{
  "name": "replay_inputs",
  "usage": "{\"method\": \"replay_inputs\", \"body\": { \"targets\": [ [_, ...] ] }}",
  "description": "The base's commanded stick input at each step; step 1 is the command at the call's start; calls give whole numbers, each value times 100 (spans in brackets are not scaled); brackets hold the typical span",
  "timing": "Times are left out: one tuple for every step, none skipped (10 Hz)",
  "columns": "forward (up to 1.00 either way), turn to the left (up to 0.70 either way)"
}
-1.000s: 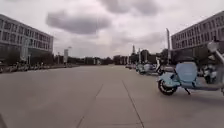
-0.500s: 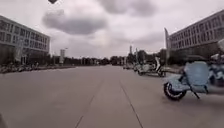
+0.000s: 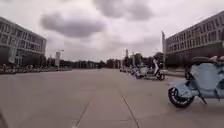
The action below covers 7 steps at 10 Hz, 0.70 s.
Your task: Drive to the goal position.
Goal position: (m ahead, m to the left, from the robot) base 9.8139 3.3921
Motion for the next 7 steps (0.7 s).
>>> {"method": "replay_inputs", "body": {
  "targets": [
    [70, -8],
    [70, -8],
    [70, -8],
    [70, -8],
    [70, -8],
    [70, -6],
    [70, -2]
  ]
}}
